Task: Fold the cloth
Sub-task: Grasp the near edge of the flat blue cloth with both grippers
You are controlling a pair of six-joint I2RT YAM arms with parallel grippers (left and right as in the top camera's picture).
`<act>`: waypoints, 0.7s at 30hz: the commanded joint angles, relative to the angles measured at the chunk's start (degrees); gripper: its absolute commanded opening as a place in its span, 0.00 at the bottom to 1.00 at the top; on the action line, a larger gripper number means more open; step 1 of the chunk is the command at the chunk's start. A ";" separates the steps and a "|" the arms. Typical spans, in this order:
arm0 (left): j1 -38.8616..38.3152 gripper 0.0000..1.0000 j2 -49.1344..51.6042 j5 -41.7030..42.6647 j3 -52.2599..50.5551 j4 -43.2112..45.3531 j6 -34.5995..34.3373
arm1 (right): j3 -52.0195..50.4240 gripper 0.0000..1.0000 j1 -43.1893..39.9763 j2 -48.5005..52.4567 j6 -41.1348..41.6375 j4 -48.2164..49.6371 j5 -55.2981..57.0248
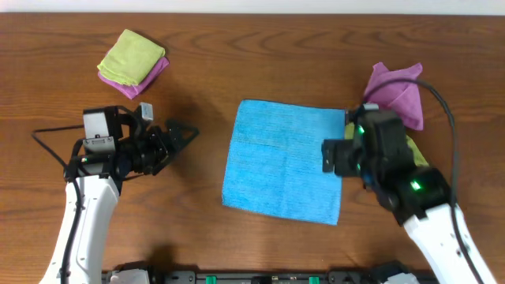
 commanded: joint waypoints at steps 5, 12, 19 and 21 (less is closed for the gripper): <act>-7.74 0.95 7.23 -2.29 0.63 -2.34 2.27 | -14.75 0.91 -0.48 -14.62 14.38 -1.86 -10.93; -10.27 0.95 18.95 0.04 0.63 -1.44 2.47 | -21.35 0.89 -0.48 -20.06 26.62 -2.95 -13.84; -12.22 0.95 27.32 3.98 0.63 -1.05 2.23 | -21.35 0.90 -0.48 -20.06 29.88 -4.68 -13.84; -13.51 0.95 28.92 3.96 0.63 -0.87 1.77 | -21.35 0.90 -0.48 -20.06 29.88 -4.74 -13.84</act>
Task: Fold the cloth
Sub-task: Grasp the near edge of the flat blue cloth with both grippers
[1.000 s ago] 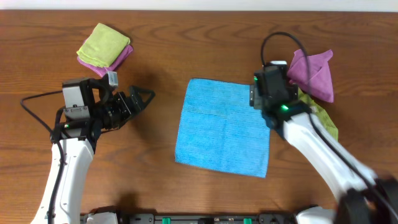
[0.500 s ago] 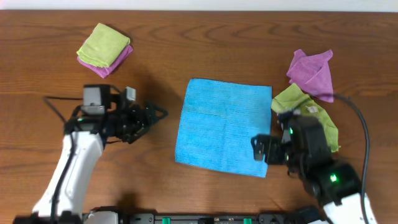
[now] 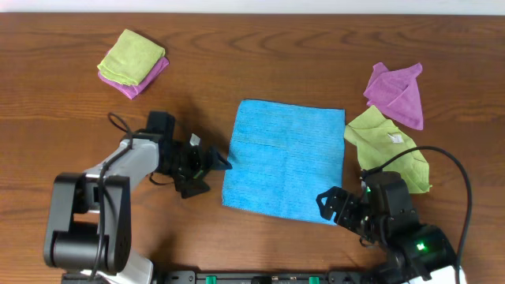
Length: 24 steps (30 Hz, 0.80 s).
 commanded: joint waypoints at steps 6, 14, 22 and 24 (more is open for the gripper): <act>-3.87 0.95 2.97 1.03 0.57 1.18 -1.44 | -0.13 0.90 -0.42 -0.35 1.46 -1.90 -0.44; -8.81 0.92 6.19 0.81 0.57 4.63 -4.81 | -0.13 0.91 -0.42 -0.35 1.46 -2.43 -0.46; -11.58 0.06 8.22 -0.52 0.57 7.80 -4.83 | -0.20 0.93 -0.42 -0.35 1.44 -5.27 0.94; -11.58 0.06 8.20 -0.42 0.57 7.85 -4.70 | -0.55 0.92 -0.42 -0.33 1.44 -5.18 2.14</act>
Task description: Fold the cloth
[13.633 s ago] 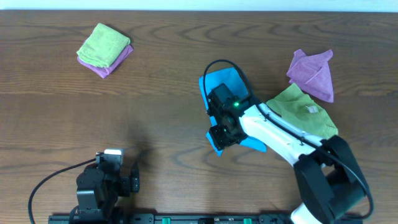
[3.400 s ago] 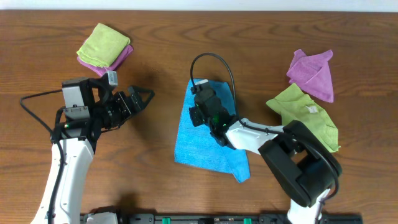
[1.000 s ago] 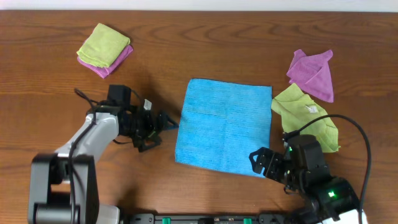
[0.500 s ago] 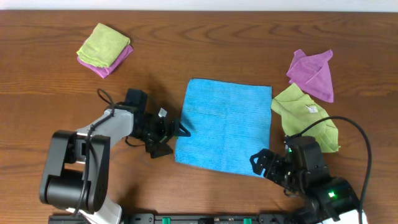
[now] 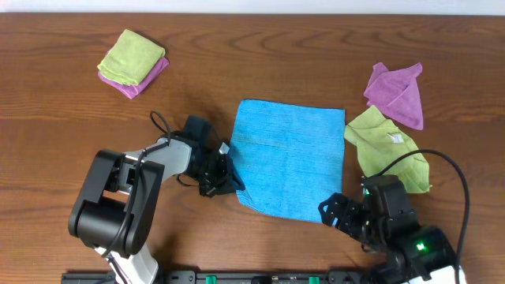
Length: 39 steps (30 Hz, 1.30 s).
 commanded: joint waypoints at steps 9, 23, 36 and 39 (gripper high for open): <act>-0.11 0.06 0.68 2.60 -0.24 -1.57 3.37 | -11.45 0.85 -0.42 0.81 3.39 9.92 2.25; -0.11 0.06 0.68 4.02 -0.24 -7.04 8.85 | -16.20 0.78 -0.42 10.38 7.48 24.48 1.46; -0.07 0.06 -0.04 4.02 -0.24 -12.55 13.86 | -14.53 0.01 -0.42 18.80 -2.03 31.82 1.46; -0.02 0.06 -2.49 3.76 -0.24 -15.58 16.85 | -12.90 0.01 -0.42 16.31 -3.58 29.27 0.50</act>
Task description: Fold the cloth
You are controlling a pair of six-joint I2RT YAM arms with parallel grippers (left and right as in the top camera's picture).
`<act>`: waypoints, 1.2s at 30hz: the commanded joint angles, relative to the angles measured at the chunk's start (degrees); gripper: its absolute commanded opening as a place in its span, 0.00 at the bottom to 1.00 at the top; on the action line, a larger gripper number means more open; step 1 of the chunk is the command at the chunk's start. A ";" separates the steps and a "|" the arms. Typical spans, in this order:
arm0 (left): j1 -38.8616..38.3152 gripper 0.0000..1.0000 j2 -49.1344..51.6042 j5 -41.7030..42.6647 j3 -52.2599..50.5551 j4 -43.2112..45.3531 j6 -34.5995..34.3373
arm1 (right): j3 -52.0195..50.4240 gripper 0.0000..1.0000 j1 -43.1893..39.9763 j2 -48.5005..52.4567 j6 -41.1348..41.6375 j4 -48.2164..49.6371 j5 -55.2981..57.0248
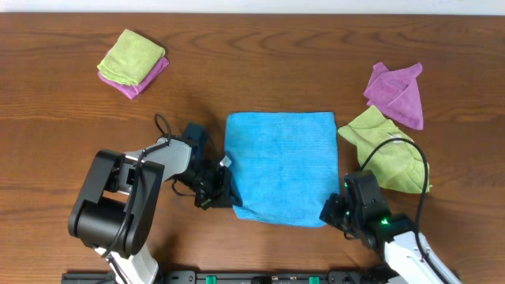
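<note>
The blue cloth [280, 162] lies flat in the middle of the table. My left gripper [226, 193] sits low at its near left corner, fingers closed on the cloth's edge. At the near right corner my right gripper [330, 211] also grips the cloth. Both near corners are hidden under the fingers. The far edge lies flat and free.
A folded green cloth on a pink one [132, 59] sits at the far left. A crumpled purple cloth [398, 93] and a crumpled green cloth [387, 150] lie to the right, the green one touching the blue cloth's right edge.
The blue cloth has shifted toward the near edge and slightly left, its far edge now lower in view. The right gripper has come up against the near right corner; the left stays at the near left corner.
First both arms stood apart from the flat blue cloth, the right over its right edge. Then the left gripper reached the left edge and the right arm drew back near the front. Then the left was on the near left corner. Now both hold near corners.
</note>
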 commanded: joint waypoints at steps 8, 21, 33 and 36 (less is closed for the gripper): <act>0.00 0.06 -14.71 -6.51 -0.24 -10.43 5.03 | 3.23 0.01 -0.04 -8.41 -4.90 -6.45 -5.42; 0.00 0.06 -25.29 -19.02 -0.24 2.25 -13.16 | 9.33 0.01 -0.04 -1.64 -11.06 11.65 3.63; -0.02 0.06 -21.94 -32.11 -0.24 22.99 -17.92 | 16.57 0.01 -0.09 18.03 -19.61 26.29 11.21; -0.02 0.06 -18.05 -32.72 -0.24 27.74 -17.99 | 19.91 0.01 -0.09 22.36 -21.92 27.10 12.41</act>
